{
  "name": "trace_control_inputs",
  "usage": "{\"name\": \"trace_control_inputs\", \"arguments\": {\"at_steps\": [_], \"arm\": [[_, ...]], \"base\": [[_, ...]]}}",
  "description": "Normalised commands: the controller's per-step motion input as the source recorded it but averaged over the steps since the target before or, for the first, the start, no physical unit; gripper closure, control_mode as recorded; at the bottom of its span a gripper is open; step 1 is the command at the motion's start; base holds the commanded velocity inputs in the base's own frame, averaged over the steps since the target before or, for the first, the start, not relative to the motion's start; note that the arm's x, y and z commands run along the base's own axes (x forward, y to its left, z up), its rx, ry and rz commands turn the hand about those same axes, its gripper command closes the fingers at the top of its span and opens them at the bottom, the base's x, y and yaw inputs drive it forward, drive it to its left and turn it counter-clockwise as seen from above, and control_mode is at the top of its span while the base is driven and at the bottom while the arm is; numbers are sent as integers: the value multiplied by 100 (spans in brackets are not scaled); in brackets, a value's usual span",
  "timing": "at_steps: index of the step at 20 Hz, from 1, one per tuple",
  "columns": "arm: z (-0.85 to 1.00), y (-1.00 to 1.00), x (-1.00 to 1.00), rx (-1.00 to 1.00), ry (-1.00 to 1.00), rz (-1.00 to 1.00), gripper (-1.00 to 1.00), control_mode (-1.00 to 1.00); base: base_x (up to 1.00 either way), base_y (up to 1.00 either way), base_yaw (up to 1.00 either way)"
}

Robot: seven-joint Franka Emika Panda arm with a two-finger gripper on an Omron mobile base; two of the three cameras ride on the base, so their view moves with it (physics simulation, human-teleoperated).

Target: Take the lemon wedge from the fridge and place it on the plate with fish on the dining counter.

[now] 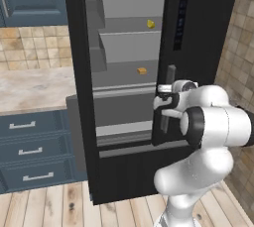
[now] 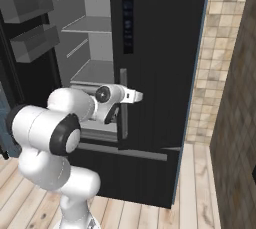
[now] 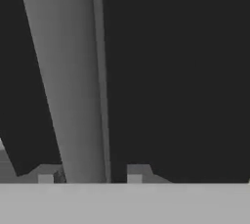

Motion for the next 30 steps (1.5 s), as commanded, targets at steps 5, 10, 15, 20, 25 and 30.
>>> {"name": "trace_control_inputs", "arguments": {"at_steps": [5, 10, 15, 20, 25, 30], "arm": [[47, -92, -100, 3, -11, -26, 100, -100], [55, -100, -100, 9, -5, -30, 100, -100], [72, -100, -100, 16, -4, -32, 100, -100], [89, -100, -94, 22, -7, -32, 100, -100], [43, 24, -63, 12, -16, -7, 100, -100], [2, 100, 1, 0, -12, 0, -100, -100]], "base": [[0, 0, 0], [0, 0, 0], [0, 0, 0], [0, 0, 0], [0, 0, 0], [0, 0, 0]]}}
